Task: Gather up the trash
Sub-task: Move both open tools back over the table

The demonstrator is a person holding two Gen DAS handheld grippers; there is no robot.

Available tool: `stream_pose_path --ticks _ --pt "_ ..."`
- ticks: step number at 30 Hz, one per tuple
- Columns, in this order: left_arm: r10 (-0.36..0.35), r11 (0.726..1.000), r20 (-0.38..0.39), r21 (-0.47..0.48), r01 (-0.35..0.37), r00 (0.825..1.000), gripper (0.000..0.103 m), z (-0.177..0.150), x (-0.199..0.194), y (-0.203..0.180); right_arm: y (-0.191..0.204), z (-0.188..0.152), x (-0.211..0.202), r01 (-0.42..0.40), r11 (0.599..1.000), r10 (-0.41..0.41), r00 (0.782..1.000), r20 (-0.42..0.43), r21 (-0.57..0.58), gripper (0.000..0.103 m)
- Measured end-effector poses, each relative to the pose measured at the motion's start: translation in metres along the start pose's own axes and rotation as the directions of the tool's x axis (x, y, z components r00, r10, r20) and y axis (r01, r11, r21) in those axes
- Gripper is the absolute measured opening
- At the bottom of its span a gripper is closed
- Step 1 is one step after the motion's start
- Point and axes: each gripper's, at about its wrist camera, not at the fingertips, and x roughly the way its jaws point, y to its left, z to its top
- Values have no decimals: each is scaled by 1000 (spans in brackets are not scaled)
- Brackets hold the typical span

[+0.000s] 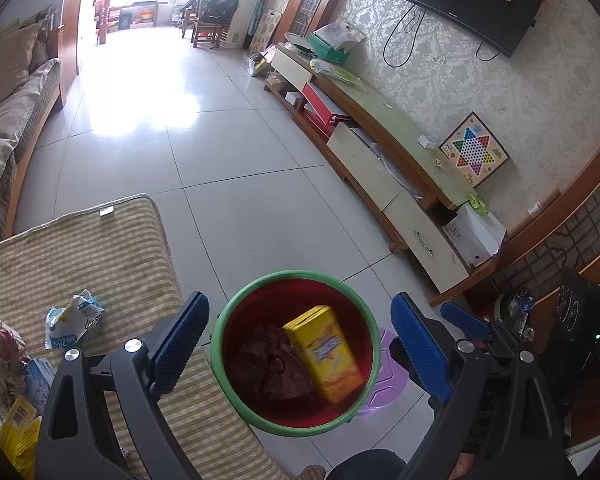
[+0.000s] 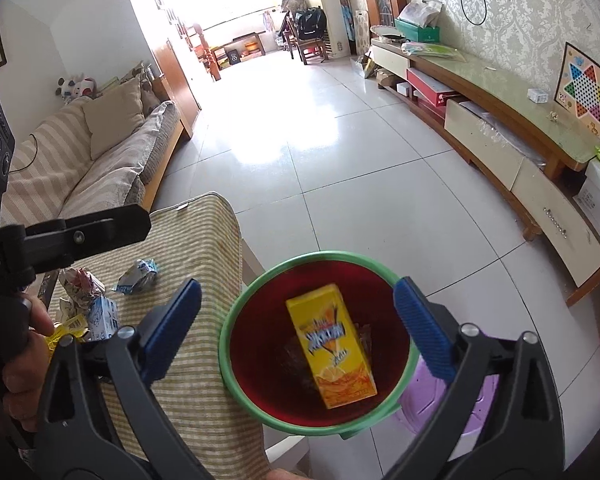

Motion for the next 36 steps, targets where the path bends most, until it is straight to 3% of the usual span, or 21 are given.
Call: stream_pose_path --ticks 6,10,18,24,36 --pt "15 999 22 -29 -14 1000 89 -5 -18 15 10 1 -6 18 1000 -18 1000 11 -13 98" --pt "53 998 51 -31 -52 997 95 -8 -37 29 21 -1 -12 92 995 -91 996 25 -47 98" --pt "129 991 84 -40 -126 988 95 -28 -86 67 53 -15 -18 72 996 -71 997 13 -48 98" --pt "173 981 101 -108 -162 980 95 -57 -124 116 102 -24 -16 38 993 -38 999 0 -111 98" --pt "301 924 78 -270 -271 950 95 -137 -198 231 209 -58 1 -66 971 49 996 -75 -231 98"
